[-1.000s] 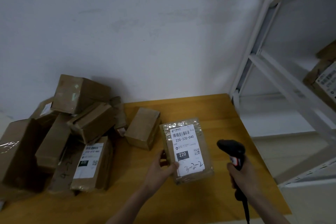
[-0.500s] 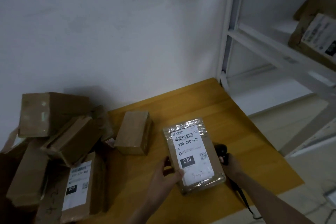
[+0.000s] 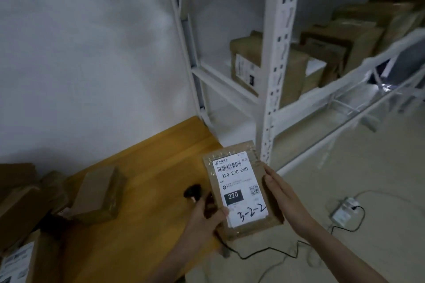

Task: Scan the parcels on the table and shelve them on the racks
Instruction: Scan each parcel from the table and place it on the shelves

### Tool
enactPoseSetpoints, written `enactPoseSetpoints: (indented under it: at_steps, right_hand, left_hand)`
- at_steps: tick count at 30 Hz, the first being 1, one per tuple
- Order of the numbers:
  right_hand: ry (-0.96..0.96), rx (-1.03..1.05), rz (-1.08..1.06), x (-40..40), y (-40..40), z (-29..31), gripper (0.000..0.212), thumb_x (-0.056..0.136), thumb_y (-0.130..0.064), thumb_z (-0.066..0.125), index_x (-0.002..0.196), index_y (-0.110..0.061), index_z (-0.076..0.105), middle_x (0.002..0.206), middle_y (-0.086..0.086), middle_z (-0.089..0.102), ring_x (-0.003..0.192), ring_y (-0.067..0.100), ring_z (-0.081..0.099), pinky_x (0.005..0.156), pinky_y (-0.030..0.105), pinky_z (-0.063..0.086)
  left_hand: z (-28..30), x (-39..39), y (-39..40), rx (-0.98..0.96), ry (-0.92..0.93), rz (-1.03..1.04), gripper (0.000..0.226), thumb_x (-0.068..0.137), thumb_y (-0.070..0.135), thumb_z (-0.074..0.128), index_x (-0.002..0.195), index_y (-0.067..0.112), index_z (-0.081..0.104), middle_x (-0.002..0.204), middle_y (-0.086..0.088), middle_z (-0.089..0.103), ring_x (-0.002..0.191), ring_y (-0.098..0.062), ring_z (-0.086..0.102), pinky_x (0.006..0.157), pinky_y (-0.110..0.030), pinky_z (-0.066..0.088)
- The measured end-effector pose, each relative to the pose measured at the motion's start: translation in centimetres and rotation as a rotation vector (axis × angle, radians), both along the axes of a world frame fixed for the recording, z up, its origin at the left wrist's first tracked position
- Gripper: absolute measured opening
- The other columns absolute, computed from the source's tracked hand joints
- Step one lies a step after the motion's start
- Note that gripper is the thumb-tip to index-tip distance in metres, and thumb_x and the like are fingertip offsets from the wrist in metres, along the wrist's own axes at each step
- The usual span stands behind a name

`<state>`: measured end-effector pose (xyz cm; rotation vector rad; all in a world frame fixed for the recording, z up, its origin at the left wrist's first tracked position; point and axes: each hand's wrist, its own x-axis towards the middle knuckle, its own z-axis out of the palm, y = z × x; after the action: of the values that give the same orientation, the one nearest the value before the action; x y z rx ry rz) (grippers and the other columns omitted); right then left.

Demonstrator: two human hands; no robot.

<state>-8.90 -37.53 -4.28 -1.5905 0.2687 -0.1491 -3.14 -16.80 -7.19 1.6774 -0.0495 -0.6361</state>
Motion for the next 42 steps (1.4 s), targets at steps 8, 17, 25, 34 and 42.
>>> enactPoseSetpoints:
  at_steps: [8, 17, 25, 34, 42]
  right_hand:
    - [-0.022, -0.046, -0.186, -14.9, -16.8, 3.7, 0.042, 0.097, -0.03, 0.046, 0.139, -0.037, 0.043, 0.12, -0.027, 0.062, 0.107, -0.009, 0.058, 0.078, 0.008, 0.047]
    - [-0.033, 0.078, -0.353, -27.7, -30.9, 6.9, 0.045, 0.092, -0.031, 0.052, 0.126, -0.057, 0.037, 0.129, -0.026, 0.052, 0.102, -0.014, 0.058, 0.079, 0.016, 0.049]
    - [-0.007, 0.097, -0.495, -31.4, -41.2, 6.9, 0.047, 0.097, -0.021, 0.05, 0.131, -0.052, 0.04, 0.127, -0.019, 0.058, 0.108, 0.006, 0.063, 0.074, 0.026, 0.052]
    - [-0.036, 0.081, -0.597, -23.6, -57.9, 9.2, 0.049, 0.083, -0.043, 0.063, 0.128, -0.052, 0.045, 0.12, -0.013, 0.064, 0.107, 0.01, 0.064, 0.067, 0.027, 0.052]
    - [-0.076, 0.113, -0.539, -17.6, -70.8, 10.5, 0.052, 0.086, -0.045, 0.061, 0.131, -0.057, 0.038, 0.129, -0.017, 0.059, 0.116, 0.012, 0.06, 0.087, 0.041, 0.053]
  left_hand:
    - [3.0, -10.7, -19.3, -0.091, -0.079, -0.265, 0.042, 0.085, 0.031, 0.07, 0.123, 0.03, 0.05, 0.117, 0.006, 0.064, 0.106, -0.011, 0.063, 0.074, -0.021, 0.055]
    - [7.2, -18.1, -35.9, -0.175, -0.156, -0.509, 0.065, 0.06, 0.058, 0.065, 0.118, 0.035, 0.049, 0.118, 0.005, 0.062, 0.093, -0.004, 0.068, 0.066, -0.022, 0.056]
    - [8.1, -18.4, -48.7, -0.172, -0.167, -0.685, 0.073, 0.061, 0.067, 0.06, 0.129, 0.045, 0.044, 0.121, 0.005, 0.064, 0.1, -0.009, 0.067, 0.067, -0.028, 0.057]
    - [10.2, -10.9, -66.7, -0.242, -0.215, -0.701, 0.045, 0.082, 0.063, 0.055, 0.123, 0.058, 0.038, 0.118, 0.006, 0.066, 0.097, -0.007, 0.068, 0.067, -0.027, 0.058]
    - [12.9, -4.3, -80.2, -0.209, -0.274, -0.747, 0.036, 0.09, 0.054, 0.043, 0.122, 0.062, 0.031, 0.097, 0.028, 0.07, 0.097, 0.002, 0.065, 0.087, -0.034, 0.054]
